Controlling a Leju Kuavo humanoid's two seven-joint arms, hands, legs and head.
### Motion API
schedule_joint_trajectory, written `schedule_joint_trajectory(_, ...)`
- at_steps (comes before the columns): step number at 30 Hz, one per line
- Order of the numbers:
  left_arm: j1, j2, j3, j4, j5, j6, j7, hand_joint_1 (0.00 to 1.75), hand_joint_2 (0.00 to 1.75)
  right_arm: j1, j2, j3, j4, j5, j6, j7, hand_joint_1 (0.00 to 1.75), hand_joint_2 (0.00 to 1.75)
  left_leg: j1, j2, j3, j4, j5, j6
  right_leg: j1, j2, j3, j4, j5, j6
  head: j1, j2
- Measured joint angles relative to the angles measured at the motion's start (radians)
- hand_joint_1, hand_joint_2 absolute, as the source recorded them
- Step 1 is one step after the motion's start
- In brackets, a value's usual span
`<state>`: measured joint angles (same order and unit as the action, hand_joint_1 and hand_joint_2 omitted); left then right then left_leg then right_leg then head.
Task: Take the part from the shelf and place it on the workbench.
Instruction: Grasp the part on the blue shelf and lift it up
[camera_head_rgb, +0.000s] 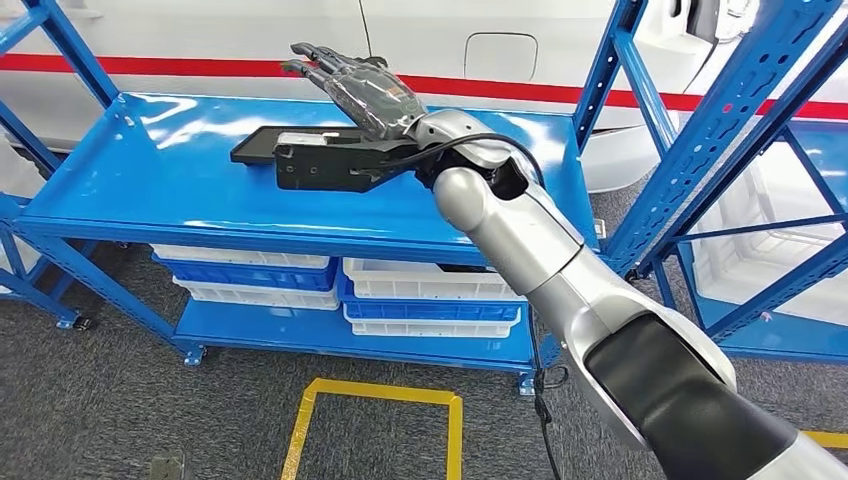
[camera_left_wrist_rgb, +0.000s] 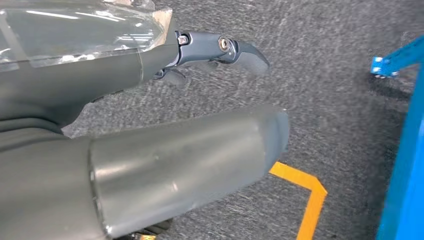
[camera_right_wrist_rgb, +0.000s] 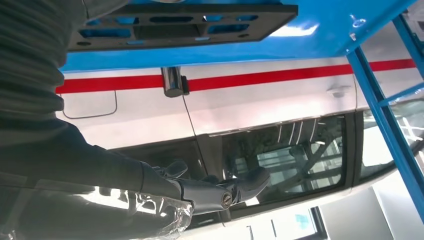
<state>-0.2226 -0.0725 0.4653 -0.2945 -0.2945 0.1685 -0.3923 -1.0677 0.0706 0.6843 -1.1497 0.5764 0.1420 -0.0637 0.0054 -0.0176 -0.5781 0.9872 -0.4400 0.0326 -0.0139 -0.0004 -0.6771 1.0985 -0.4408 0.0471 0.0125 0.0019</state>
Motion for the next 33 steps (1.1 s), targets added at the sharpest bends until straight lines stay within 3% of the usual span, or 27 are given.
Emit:
schedule_joint_trajectory(2,-0.001,0.000,0.000,0.000,0.000,0.000,0.001,0.00,0.00,-0.001,0.000,0.000,-0.001,0.000,0.000,0.000,0.00,1.75,-0.002,-0.002,0.006,0.006,-0.015,-0.010,0.000,0.000,0.040,-0.088,0.038,-0.008,0.000,0.000)
schedule_joint_trajectory(5,0.000,0.000,0.000,0.000,0.000,0.000,0.001,0.00,0.00,-0.002,0.000,-0.003,-0.005,0.001,-0.002,0.000,0.00,1.75,0.002,-0.001,0.007,0.008,-0.027,-0.025,0.001,0.002,0.049,-0.097,0.032,-0.034,-0.002,0.000)
schedule_joint_trajectory(7,-0.001,0.000,0.000,-0.001,0.000,0.000,0.001,0.00,0.00,-0.006,0.002,-0.003,-0.009,0.001,-0.002,0.000,0.00,1.75,0.006,0.004,-0.010,0.050,-0.049,-0.038,-0.005,0.002,0.062,-0.101,0.026,-0.050,-0.003,0.000)
schedule_joint_trajectory(10,0.000,0.002,-0.001,-0.001,0.000,0.000,0.001,0.00,0.00,-0.007,0.005,-0.001,-0.011,0.000,-0.002,0.000,0.00,1.75,0.012,0.012,-0.128,0.245,-0.114,-0.053,-0.006,0.003,0.080,-0.102,0.011,-0.065,-0.005,0.000)
schedule_joint_trajectory(11,0.002,0.002,-0.001,-0.001,0.000,0.000,0.001,0.00,0.00,-0.005,0.005,0.000,-0.011,0.000,-0.002,0.000,0.00,1.75,0.014,0.013,-0.164,0.290,-0.117,-0.056,-0.006,0.003,0.085,-0.101,0.005,-0.066,-0.005,0.000)
schedule_joint_trajectory(12,0.003,0.002,-0.001,0.000,0.000,0.000,0.001,0.00,0.00,-0.003,0.005,0.000,-0.011,0.000,-0.002,0.000,0.00,1.75,0.015,0.014,-0.182,0.298,-0.102,-0.057,-0.006,0.003,0.091,-0.101,0.000,-0.064,-0.005,0.000)
schedule_joint_trajectory(13,0.004,0.002,-0.001,0.000,0.000,0.000,0.001,0.00,0.00,-0.001,0.005,0.000,-0.011,0.000,-0.002,0.000,0.00,1.75,0.016,0.015,-0.178,0.267,-0.068,-0.056,-0.006,0.004,0.099,-0.101,-0.006,-0.062,-0.005,0.000)
schedule_joint_trajectory(15,0.004,0.003,-0.001,0.000,0.001,0.001,0.001,0.00,0.00,-0.001,0.005,-0.001,-0.011,0.000,-0.003,0.000,0.00,1.75,0.016,0.017,-0.127,0.134,0.017,-0.050,-0.005,0.004,0.118,-0.102,-0.020,-0.055,-0.005,0.000)
schedule_joint_trajectory(16,0.004,0.003,-0.001,0.000,0.001,0.002,0.001,0.00,0.00,-0.002,0.004,-0.001,-0.011,0.000,-0.003,0.000,0.00,1.75,0.014,0.018,-0.098,0.072,0.044,-0.046,-0.002,0.005,0.124,-0.102,-0.027,-0.050,-0.005,0.000)
schedule_joint_trajectory(18,0.003,0.003,-0.001,0.000,0.002,0.002,0.001,0.00,0.00,-0.004,0.003,-0.002,-0.011,0.000,-0.003,0.000,0.00,1.75,0.007,0.019,-0.068,0.017,0.052,-0.035,0.002,0.004,0.130,-0.104,-0.036,-0.038,-0.005,0.000)
schedule_joint_trajectory(21,0.003,0.002,-0.002,0.000,0.002,0.002,0.000,0.00,0.00,-0.004,0.000,-0.006,-0.017,-0.001,-0.005,0.000,0.00,1.75,0.005,0.017,-0.059,0.008,0.045,-0.018,0.003,0.002,0.128,-0.102,-0.047,-0.023,-0.005,0.000)
schedule_joint_trajectory(23,0.002,0.002,-0.005,0.000,0.001,0.002,0.000,0.00,0.00,-0.006,-0.004,-0.009,-0.023,-0.002,-0.006,0.000,0.00,1.75,0.007,0.016,-0.048,0.001,0.042,-0.005,0.004,0.001,0.092,-0.035,-0.074,-0.023,-0.004,0.000)
schedule_joint_trajectory(25,0.002,0.002,-0.007,0.000,0.001,0.002,0.000,0.00,0.00,-0.002,-0.010,-0.010,-0.025,-0.002,-0.007,0.000,0.00,1.75,0.003,0.014,-0.041,0.000,0.034,0.005,0.004,0.001,0.009,0.102,-0.112,-0.029,-0.003,0.000)
schedule_joint_trajectory(27,0.003,0.001,-0.010,0.000,0.001,0.002,0.000,0.00,0.00,0.008,-0.016,-0.010,-0.025,-0.002,-0.007,0.000,0.00,1.75,0.000,0.010,-0.031,0.000,0.025,0.010,0.004,0.001,-0.060,0.189,-0.118,-0.027,-0.003,0.000)
schedule_joint_trajectory(28,0.004,0.000,-0.011,0.000,0.001,0.002,0.000,0.00,0.00,0.012,-0.020,-0.010,-0.025,-0.002,-0.007,0.001,0.00,1.75,-0.001,0.007,-0.025,0.001,0.020,0.010,0.004,0.001,-0.066,0.178,-0.098,-0.021,-0.003,0.000)
schedule_joint_trajectory(30,0.006,-0.001,-0.015,0.000,0.001,0.002,0.000,0.00,0.00,0.013,-0.024,-0.010,-0.026,-0.002,-0.008,0.001,0.00,1.75,-0.004,0.003,-0.008,0.001,0.007,0.007,0.005,0.001,-0.024,0.051,-0.024,-0.010,-0.003,0.000)
schedule_joint_trajectory(32,0.005,-0.002,-0.017,0.000,0.001,0.002,0.001,0.00,0.00,0.012,-0.025,-0.010,-0.028,-0.002,-0.008,0.001,0.00,1.75,-0.010,0.001,0.003,0.005,-0.008,-0.001,0.007,0.001,0.028,-0.070,0.033,-0.012,-0.004,0.000)
schedule_joint_trajectory(33,0.005,-0.002,-0.018,0.000,0.000,0.002,0.001,0.00,0.00,0.012,-0.025,-0.010,-0.029,-0.002,-0.008,0.001,0.00,1.75,-0.011,0.001,0.005,0.006,-0.014,-0.005,0.008,0.001,0.041,-0.096,0.042,-0.018,-0.004,0.000)
